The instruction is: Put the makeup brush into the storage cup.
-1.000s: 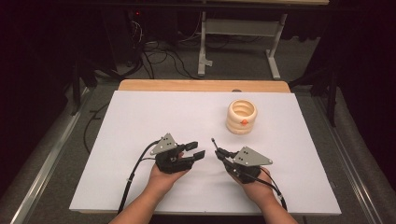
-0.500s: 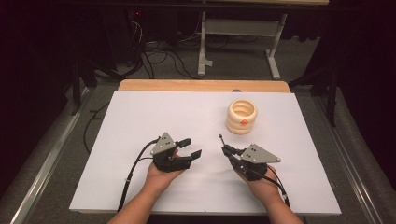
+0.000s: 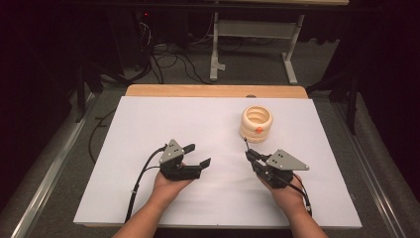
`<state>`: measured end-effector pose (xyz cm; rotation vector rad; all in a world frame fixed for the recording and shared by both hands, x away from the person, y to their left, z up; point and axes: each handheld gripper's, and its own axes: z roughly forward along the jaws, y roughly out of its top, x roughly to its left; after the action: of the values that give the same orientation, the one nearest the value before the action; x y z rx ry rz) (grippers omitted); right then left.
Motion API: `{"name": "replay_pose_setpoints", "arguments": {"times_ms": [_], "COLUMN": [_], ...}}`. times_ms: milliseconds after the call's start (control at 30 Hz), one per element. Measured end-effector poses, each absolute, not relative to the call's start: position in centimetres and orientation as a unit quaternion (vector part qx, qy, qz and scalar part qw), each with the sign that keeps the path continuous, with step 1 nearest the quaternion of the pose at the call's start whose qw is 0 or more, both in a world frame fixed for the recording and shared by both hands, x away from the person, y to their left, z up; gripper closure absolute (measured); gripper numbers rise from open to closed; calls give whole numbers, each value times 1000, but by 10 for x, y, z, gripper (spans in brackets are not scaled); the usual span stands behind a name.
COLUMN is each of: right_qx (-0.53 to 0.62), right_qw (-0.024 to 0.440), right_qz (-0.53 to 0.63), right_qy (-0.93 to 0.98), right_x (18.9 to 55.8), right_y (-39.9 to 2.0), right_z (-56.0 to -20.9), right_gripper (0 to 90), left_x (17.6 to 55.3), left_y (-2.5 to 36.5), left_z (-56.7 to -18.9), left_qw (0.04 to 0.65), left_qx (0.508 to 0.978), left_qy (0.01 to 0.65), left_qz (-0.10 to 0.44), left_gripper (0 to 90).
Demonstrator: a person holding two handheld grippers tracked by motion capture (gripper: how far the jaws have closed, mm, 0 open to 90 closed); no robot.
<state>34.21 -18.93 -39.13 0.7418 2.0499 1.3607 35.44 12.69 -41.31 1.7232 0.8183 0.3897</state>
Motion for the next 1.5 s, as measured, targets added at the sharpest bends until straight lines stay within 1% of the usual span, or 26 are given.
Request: {"name": "replay_pose_setpoints", "arguments": {"times_ms": [400, 700, 900, 1067, 1200, 1367, 1500], "right_qx": [300, 321, 328, 338, 347, 351, 357], "right_qw": [295, 303, 312, 316, 313, 314, 316], "right_qz": [510, 507, 511, 509, 512, 516, 518], "right_qy": [751, 740, 731, 725, 721, 715, 710], "right_x": [347, 350, 352, 353, 354, 355, 357], "right_y": [-206, -220, -229, -235, -238, -241, -244], "right_z": [-388, -386, -385, -384, -383, -383, -382], "right_gripper": [853, 853, 853, 853, 853, 853, 853], "left_x": [356, 355, 353, 348, 344, 343, 340], "left_y": [130, 138, 148, 162, 171, 173, 169], "left_z": [-414, -409, -405, -404, -408, -414, -413], "left_qw": [557, 557, 546, 537, 539, 549, 551], "left_qx": [735, 731, 735, 737, 729, 723, 726], "left_qy": [349, 350, 355, 359, 366, 372, 363], "left_qz": [165, 179, 189, 199, 210, 193, 193], "left_gripper": [164, 135, 52, 9, 3, 3, 5]}}
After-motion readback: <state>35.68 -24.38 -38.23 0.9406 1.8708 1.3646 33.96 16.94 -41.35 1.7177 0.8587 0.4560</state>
